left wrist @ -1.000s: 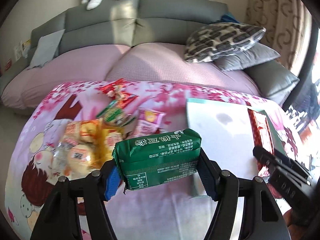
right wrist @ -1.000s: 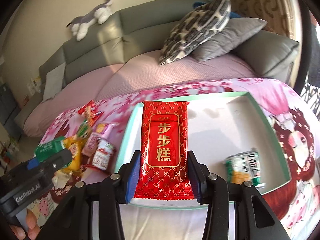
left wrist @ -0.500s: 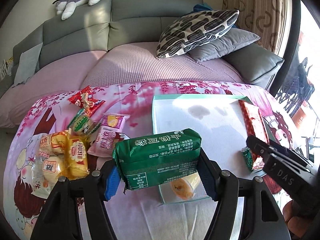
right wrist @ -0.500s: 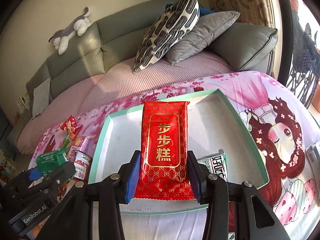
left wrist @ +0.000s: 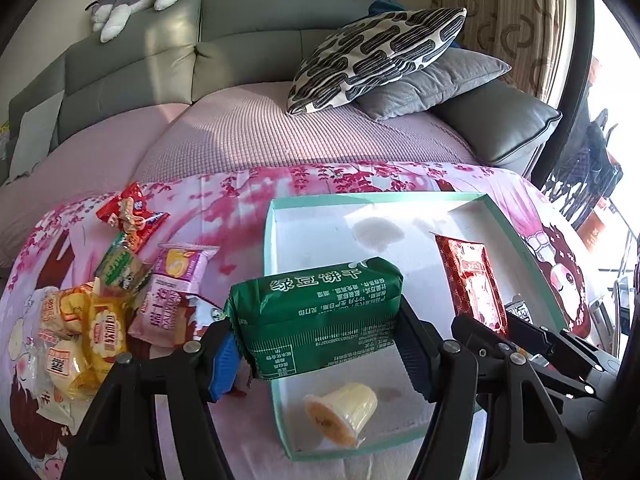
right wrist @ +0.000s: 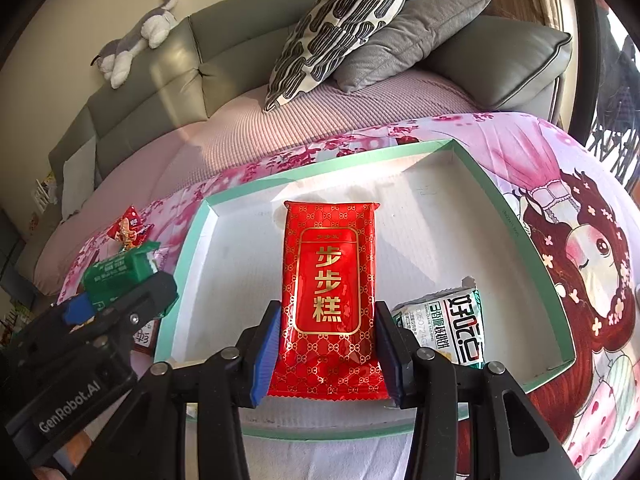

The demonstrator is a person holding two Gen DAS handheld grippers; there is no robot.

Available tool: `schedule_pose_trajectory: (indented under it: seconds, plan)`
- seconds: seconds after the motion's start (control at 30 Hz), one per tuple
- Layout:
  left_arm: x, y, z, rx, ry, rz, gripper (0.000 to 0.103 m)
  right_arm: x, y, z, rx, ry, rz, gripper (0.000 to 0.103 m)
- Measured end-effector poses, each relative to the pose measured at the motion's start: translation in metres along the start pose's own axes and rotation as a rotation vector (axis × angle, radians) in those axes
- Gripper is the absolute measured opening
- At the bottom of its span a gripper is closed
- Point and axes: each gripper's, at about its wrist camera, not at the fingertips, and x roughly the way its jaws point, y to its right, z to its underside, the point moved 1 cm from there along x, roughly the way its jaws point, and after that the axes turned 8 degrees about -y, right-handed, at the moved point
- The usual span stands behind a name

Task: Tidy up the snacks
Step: 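Carry the green pack and red packet over the tray with both grippers, then lower both packs into the tray and open both grippers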

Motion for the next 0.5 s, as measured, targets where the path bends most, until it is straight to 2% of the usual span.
schedule_pose_trajectory:
  seconds: [0.5]
  plan:
    - [0.045, 0.001, -0.005, -0.031, -0.086, 0.050, 0.070, 0.018, 0.009, -0.002, 0.020, -0.045, 0.020, 0.047]
